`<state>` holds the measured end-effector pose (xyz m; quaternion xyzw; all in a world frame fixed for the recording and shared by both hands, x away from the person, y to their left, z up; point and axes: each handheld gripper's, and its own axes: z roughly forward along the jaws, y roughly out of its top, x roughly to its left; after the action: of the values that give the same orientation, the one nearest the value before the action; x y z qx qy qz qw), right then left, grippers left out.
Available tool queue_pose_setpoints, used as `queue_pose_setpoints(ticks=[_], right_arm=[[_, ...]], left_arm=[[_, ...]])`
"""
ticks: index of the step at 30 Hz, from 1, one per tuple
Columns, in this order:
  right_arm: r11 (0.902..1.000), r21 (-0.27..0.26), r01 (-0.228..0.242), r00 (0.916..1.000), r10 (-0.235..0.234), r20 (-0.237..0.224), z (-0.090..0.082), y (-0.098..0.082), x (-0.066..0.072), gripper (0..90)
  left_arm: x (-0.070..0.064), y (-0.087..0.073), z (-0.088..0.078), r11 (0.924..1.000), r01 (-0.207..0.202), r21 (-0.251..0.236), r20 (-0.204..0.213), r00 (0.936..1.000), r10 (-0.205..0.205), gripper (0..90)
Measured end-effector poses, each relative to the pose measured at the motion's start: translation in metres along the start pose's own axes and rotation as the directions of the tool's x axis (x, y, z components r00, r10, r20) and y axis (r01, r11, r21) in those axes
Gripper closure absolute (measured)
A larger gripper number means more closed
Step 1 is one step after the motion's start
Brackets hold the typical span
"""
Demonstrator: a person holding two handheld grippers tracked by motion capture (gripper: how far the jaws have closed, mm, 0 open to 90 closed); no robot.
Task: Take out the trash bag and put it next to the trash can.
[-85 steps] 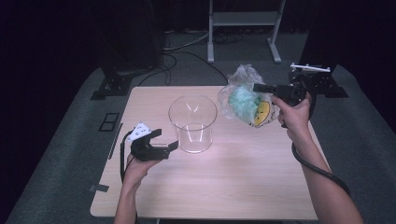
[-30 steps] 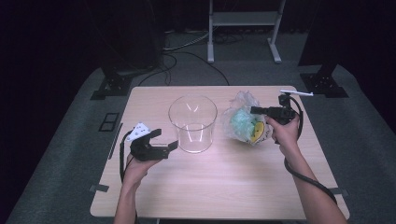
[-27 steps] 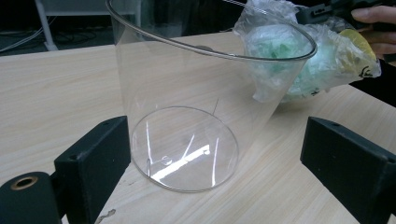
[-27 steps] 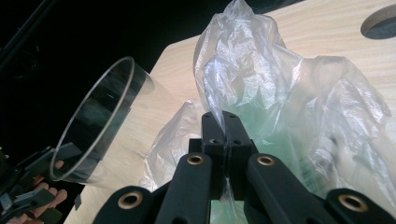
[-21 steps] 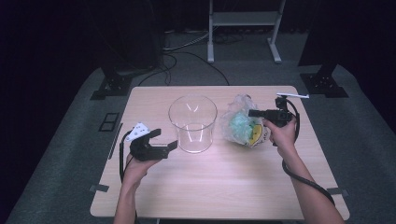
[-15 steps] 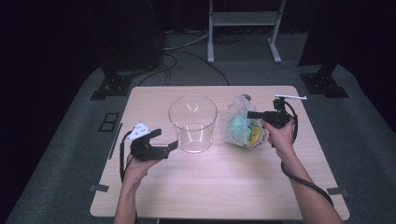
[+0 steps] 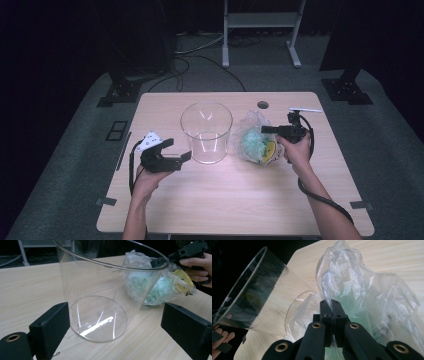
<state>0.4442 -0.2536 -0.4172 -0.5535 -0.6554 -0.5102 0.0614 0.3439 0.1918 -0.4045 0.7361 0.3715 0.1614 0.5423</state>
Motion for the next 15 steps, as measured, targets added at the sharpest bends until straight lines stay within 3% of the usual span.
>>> queue_pose_setpoints(ticks=[13,15], right_arm=[[0.9999,0.013,0.007,1.0000,-0.007,0.000,-0.0005,-0.0072,-0.0041,89.5],[0.9998,0.019,0.008,0.9999,-0.008,-0.009,-0.0010,-0.0068,-0.0039,81.4]], left_arm=[[0.0000,-0.0006,0.0011,1.0000,0.001,0.004,0.000,1.0000,-0.001,7.5],[0.0002,-0.0005,0.0010,1.0000,0.004,0.002,0.001,1.0000,-0.004,7.5]])
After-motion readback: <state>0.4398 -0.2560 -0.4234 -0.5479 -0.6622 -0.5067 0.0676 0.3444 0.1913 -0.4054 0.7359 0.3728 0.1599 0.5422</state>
